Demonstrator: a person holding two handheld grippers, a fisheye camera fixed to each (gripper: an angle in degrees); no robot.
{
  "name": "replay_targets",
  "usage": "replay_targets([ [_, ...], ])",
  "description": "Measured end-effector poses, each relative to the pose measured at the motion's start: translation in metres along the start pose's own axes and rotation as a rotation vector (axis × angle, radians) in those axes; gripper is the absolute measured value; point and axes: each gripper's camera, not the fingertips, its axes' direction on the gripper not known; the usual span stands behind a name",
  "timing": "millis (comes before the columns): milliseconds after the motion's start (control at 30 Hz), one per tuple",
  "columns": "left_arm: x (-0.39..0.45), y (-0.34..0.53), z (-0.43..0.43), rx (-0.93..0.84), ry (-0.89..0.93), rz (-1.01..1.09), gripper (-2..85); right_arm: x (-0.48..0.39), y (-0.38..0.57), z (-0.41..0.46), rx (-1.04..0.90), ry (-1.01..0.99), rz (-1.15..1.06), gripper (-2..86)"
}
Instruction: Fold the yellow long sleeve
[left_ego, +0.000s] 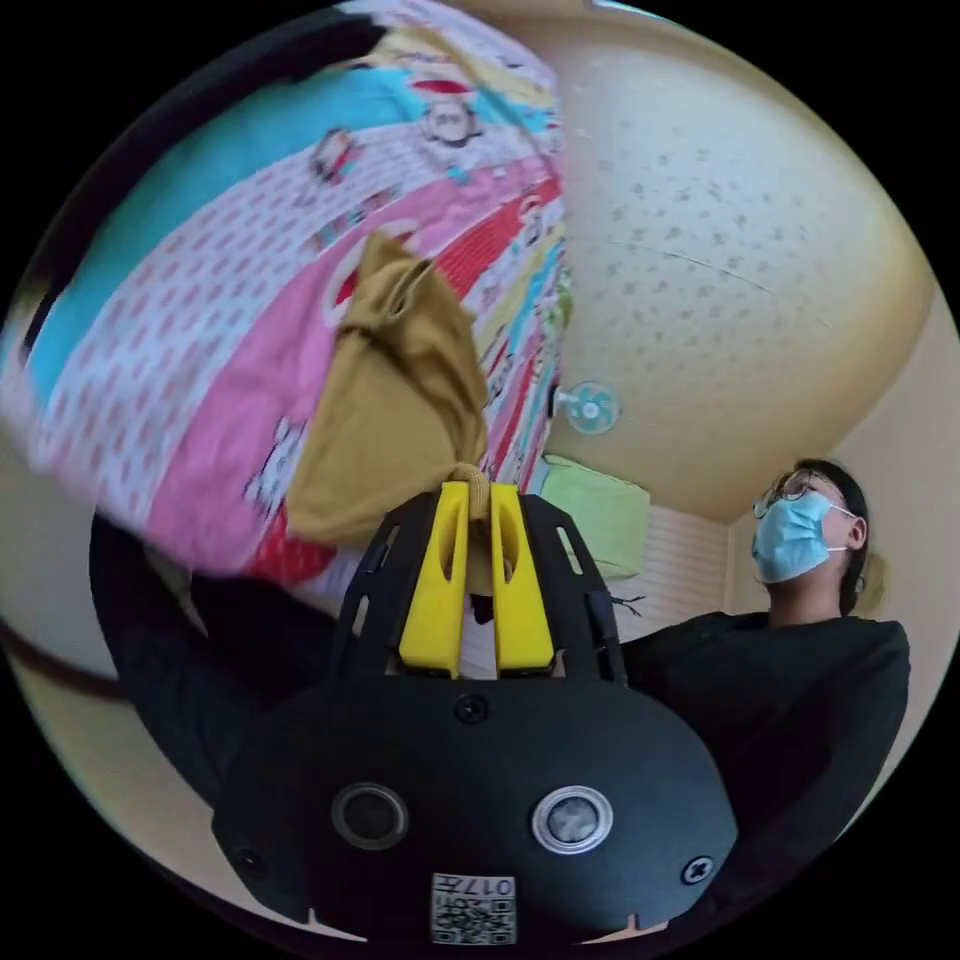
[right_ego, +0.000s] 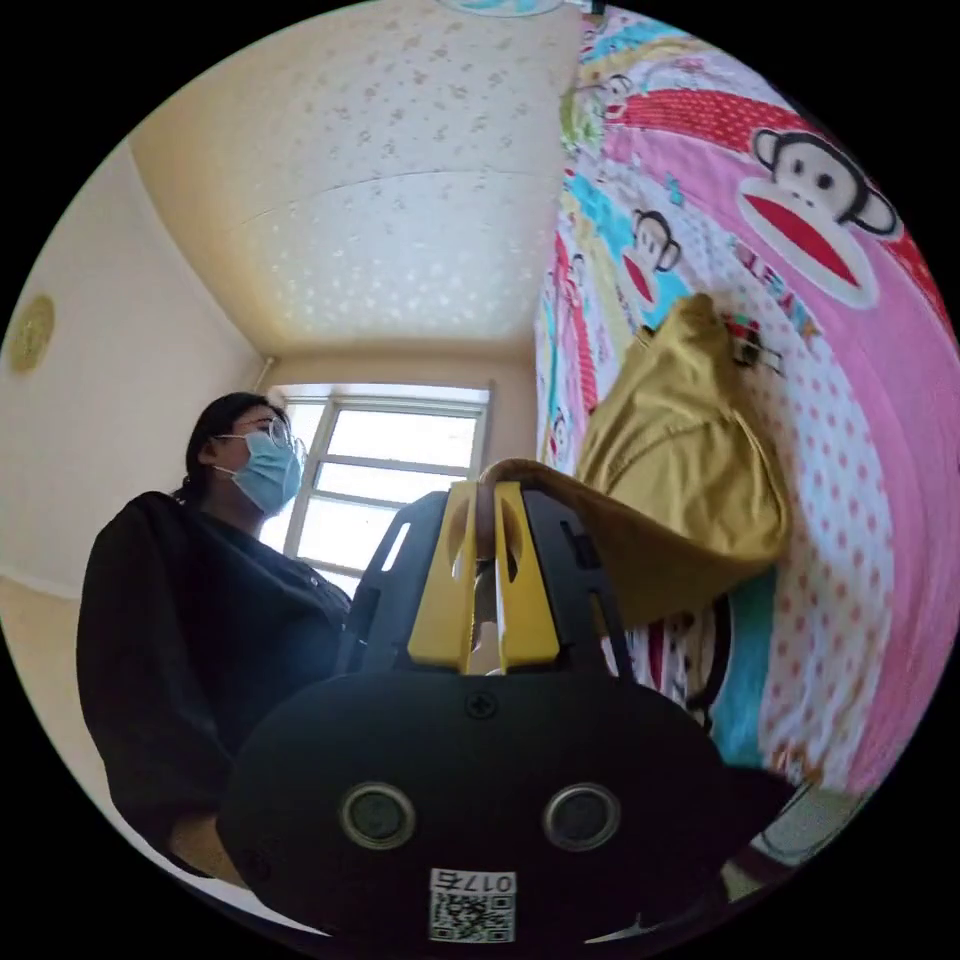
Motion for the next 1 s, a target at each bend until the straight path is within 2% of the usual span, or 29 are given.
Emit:
replay_targets([
  [100, 0.006, -0.091, 0.029, 0.061, -0.058, 0.137, 4.6, 0.06, -0.091, 0.054, 0.011, 0.051, 0.013, 4.9],
  [167, -0.003, -0.133, 0.05, 0.051, -0.178, 0.143, 6.2, 0.09, -0.145, 0.095, 0.004, 0.241, 0.062, 7.9],
  [233, -0.016, -0.151, 0.06, 0.076, -0.272, 0.086, 10.5, 0.084, -0.166, 0.124, -0.014, 0.444, 0.053, 9.6],
  [300, -0.016, -0.136, 0.055, 0.123, -0.27, 0.083, 12.7, 0.063, -0.173, 0.158, -0.072, 0.556, -0.054, 10.8],
  [400, -0.017, -0.085, 0.051, 0.146, -0.452, 0.054, 14.7, 0.039, -0.152, 0.216, -0.235, 0.818, -0.26, 10.2],
  [433, -0.023, -0.061, 0.053, 0.134, -0.531, 0.009, 16.0, 0.042, -0.136, 0.238, -0.324, 0.949, -0.341, 9.6],
  [533, -0.051, -0.009, 0.071, 0.038, -0.583, -0.1, 18.1, 0.087, -0.099, 0.266, -0.52, 1.336, -0.418, 8.1],
  [600, -0.071, 0.012, 0.085, -0.019, -0.554, -0.161, 17.6, 0.096, -0.086, 0.26, -0.491, 1.38, -0.485, 7.4],
  [667, -0.076, 0.022, 0.086, 0.026, -0.55, -0.179, 13.6, 0.089, -0.089, 0.251, -0.401, 1.459, -0.45, 4.6],
  [733, -0.076, 0.018, 0.087, 0.059, -0.391, -0.173, 5.8, 0.088, -0.089, 0.248, -0.389, 1.419, -0.417, 3.3],
  [767, -0.072, 0.016, 0.086, 0.079, -0.354, -0.171, 5.6, 0.092, -0.09, 0.246, -0.403, 1.441, -0.366, 2.5],
  [867, -0.012, 0.002, 0.098, 0.103, -0.261, 0.03, 5.1, 0.077, -0.086, 0.22, -0.259, 1.404, -0.3, 1.4],
  [933, 0.064, 0.002, 0.143, 0.009, -0.298, 0.308, 5.0, 0.067, -0.082, 0.192, -0.152, 1.334, -0.237, 1.2],
  [1000, 0.109, 0.015, 0.194, -0.107, -0.307, 0.479, 4.9, 0.066, -0.076, 0.16, -0.059, 1.297, -0.121, 1.1],
])
